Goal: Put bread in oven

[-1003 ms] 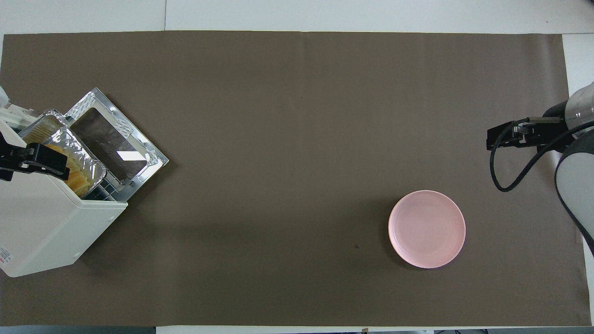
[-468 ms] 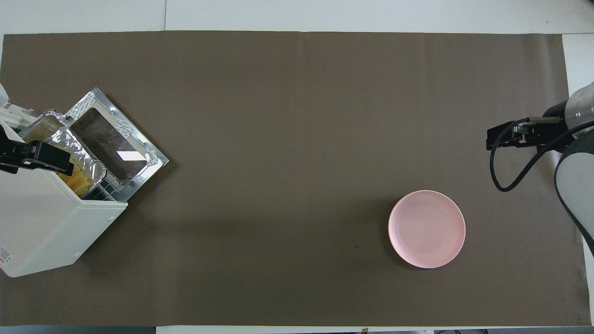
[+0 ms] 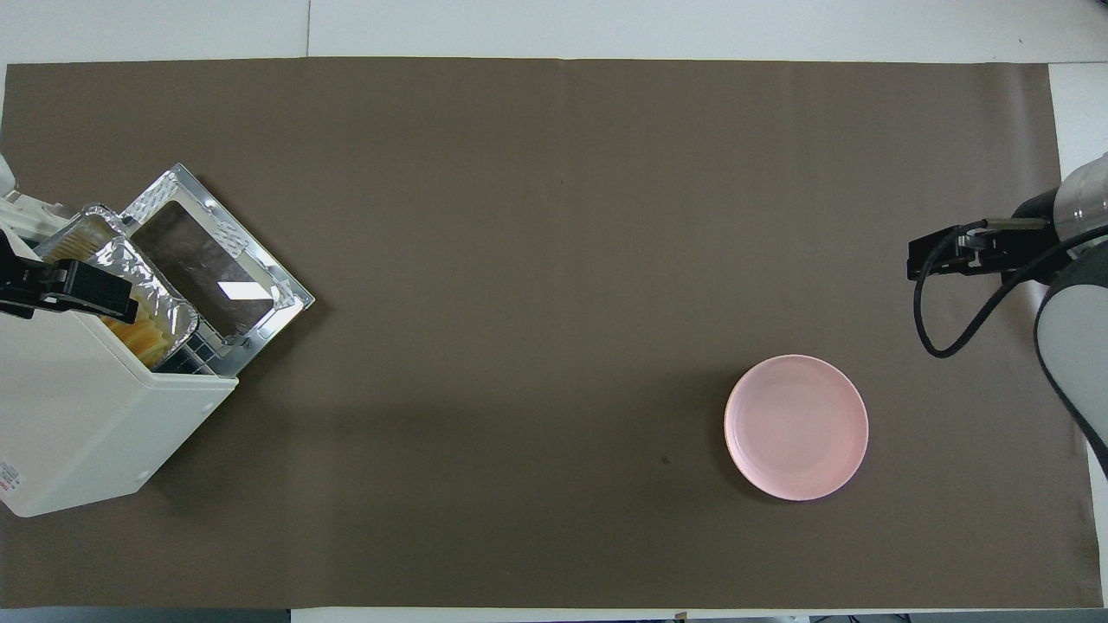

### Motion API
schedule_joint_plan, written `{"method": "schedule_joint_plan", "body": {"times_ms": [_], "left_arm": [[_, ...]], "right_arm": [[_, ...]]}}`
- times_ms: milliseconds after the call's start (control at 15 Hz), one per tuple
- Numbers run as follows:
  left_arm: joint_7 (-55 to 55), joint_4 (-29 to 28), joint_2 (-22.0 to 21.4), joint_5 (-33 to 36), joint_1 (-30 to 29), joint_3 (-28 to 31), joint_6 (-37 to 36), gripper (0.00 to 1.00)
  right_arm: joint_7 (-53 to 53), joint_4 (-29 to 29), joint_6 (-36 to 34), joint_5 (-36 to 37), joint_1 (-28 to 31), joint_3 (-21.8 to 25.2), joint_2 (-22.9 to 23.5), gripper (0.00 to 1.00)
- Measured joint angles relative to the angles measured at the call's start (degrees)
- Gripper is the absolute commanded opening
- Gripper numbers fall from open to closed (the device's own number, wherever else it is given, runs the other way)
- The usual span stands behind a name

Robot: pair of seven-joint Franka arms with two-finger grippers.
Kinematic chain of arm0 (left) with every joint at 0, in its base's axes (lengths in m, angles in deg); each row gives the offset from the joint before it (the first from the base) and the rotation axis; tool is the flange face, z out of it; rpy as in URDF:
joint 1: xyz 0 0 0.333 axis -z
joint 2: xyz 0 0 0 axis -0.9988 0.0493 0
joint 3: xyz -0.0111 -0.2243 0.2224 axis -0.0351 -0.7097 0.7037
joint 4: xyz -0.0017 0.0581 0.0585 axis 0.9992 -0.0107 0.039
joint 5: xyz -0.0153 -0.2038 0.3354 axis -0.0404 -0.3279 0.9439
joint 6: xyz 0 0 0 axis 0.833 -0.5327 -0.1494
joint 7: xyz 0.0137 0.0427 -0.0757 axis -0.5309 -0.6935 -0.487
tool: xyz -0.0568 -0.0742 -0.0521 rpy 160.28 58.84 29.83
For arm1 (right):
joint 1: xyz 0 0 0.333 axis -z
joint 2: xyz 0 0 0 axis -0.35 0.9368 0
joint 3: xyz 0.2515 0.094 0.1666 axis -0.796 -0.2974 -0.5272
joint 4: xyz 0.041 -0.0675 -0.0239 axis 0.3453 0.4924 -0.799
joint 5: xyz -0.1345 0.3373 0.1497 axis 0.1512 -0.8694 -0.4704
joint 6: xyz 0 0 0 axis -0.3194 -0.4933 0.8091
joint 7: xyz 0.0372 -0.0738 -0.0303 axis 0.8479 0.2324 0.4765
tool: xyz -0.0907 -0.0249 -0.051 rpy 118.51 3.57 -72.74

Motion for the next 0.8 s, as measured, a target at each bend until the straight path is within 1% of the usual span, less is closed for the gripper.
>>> {"method": "schedule_joint_plan", "body": {"times_ms": [401,802], "left_arm": [[0.1,-1.5,0.1,0.0,0.0,0.0,1.0,1.00],[0.1,-1.6,0.4,0.0,0.0,0.0,1.3,1.00]], "right_arm": [[0.0,0.0,0.0,0.0,0.0,0.0,0.0,1.00],[0.0,0.0,0.0,0.0,0.0,0.0,0.0,1.00]]}}
